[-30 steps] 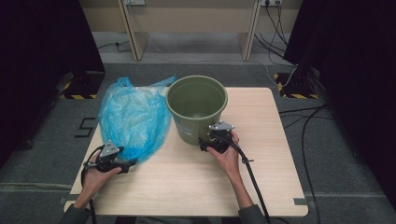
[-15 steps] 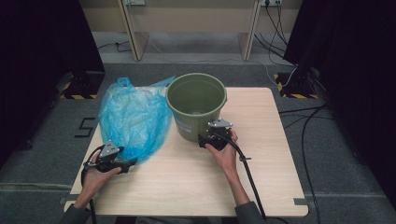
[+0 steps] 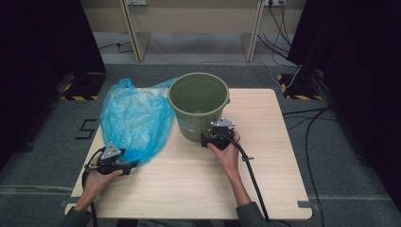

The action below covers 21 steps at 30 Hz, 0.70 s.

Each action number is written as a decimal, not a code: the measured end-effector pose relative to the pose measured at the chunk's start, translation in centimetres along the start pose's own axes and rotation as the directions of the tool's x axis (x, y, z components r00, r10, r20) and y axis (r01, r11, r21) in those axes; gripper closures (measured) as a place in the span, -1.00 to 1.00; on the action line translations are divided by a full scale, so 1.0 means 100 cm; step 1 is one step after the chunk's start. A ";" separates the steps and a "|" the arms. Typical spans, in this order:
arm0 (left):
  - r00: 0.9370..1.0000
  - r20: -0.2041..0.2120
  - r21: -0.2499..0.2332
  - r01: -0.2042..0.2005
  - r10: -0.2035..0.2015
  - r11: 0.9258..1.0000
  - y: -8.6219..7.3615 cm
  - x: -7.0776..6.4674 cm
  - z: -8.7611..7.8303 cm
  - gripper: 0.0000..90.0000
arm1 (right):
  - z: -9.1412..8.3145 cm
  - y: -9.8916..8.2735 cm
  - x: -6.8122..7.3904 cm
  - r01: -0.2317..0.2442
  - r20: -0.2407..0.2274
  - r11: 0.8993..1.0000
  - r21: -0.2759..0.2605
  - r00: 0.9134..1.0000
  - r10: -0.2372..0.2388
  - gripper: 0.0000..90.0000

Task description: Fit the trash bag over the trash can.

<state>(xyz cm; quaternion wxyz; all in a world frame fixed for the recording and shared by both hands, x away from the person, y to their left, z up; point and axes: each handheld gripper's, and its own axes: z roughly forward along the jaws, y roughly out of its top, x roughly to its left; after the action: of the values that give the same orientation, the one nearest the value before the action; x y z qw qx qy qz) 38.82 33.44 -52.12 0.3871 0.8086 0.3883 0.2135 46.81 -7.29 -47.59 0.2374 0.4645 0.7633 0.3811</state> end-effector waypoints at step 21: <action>0.999 -0.002 0.004 -0.053 0.053 0.999 0.001 0.004 0.000 0.81 | -0.053 -0.042 -0.055 -0.045 0.079 0.999 0.016 0.996 0.044 -0.63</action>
<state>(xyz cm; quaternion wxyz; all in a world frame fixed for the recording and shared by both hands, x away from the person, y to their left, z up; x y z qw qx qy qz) 39.06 33.75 -52.02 0.3794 0.8190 0.3675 0.2241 43.33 -15.25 -47.75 0.2546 0.4981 0.7461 0.3612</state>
